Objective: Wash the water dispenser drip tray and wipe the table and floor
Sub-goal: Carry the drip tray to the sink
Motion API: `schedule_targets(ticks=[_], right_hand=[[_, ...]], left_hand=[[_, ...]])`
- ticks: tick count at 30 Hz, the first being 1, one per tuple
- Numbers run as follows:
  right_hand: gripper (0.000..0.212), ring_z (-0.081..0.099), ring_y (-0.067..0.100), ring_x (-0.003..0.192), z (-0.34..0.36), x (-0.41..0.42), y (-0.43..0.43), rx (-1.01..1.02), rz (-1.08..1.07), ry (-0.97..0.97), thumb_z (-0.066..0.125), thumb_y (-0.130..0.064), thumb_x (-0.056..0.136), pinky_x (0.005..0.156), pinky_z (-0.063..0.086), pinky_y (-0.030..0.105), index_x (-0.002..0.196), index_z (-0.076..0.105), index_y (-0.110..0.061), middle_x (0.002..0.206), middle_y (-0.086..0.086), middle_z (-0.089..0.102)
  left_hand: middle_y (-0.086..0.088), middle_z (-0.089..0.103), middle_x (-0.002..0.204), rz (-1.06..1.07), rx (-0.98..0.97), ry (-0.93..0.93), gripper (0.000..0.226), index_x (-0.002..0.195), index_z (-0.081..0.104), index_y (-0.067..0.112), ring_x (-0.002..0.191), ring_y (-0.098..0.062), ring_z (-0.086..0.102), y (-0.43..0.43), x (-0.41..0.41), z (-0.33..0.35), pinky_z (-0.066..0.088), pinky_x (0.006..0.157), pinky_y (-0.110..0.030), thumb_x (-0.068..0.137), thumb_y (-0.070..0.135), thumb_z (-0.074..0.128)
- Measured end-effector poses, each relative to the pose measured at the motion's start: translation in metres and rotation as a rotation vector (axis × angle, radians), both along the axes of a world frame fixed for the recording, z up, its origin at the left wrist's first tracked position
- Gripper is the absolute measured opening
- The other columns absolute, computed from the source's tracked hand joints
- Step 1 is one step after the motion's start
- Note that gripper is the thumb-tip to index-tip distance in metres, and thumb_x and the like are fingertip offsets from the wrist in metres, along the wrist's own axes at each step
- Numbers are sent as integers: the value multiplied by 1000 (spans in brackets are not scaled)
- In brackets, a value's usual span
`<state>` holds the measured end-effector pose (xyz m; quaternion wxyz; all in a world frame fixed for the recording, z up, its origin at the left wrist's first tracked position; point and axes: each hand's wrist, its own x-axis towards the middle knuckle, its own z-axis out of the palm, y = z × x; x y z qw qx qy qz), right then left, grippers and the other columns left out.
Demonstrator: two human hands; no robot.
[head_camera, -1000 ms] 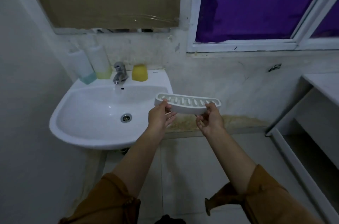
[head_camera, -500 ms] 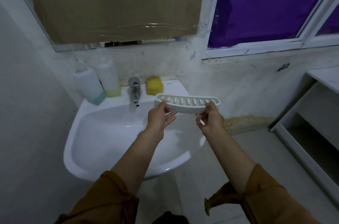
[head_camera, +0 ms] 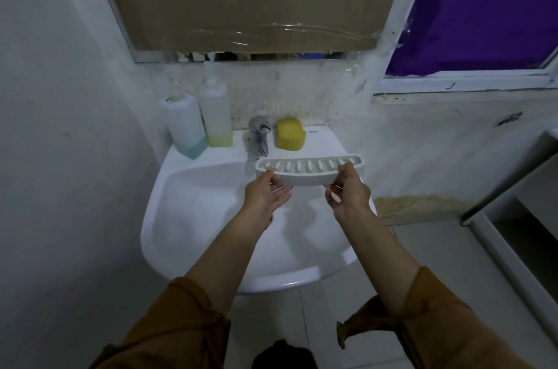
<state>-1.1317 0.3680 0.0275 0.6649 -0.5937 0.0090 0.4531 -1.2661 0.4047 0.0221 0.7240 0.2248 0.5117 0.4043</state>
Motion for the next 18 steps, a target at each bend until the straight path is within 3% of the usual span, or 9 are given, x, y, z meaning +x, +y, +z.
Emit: schedule_targets(ticks=[5,10,15,18], right_hand=[[10,54,13,63,-2,-11,4,-25,0,-69,62,-18,81,52,46,23,77,59,-10,72,6,59],[17,56,14,65,-1,-16,5,-4,24,-202,61,-18,82,55,47,24,66,57,-12,67,2,59],[26,53,18,66,3,-24,7,9,73,-385,62,-17,78,56,46,27,55,52,-10,63,8,56],[24,50,20,67,4,-29,8,9,122,-528,62,-21,78,64,45,33,62,53,-7,67,10,52]], left_hand=[[-21,58,110,-18,-51,-26,31,74,44,8,113,-34,60,-2,-11,-10,49,85,-35,100,24,42],[-26,57,119,-41,-106,-74,33,74,44,7,118,-36,57,-4,-15,-20,47,85,-35,102,23,37],[-24,61,106,-48,-148,-108,34,73,43,7,110,-36,60,-1,-18,-30,47,80,-37,102,24,37],[-21,64,93,-51,-165,-138,33,74,43,7,106,-35,60,-1,-20,-36,49,76,-36,102,23,36]])
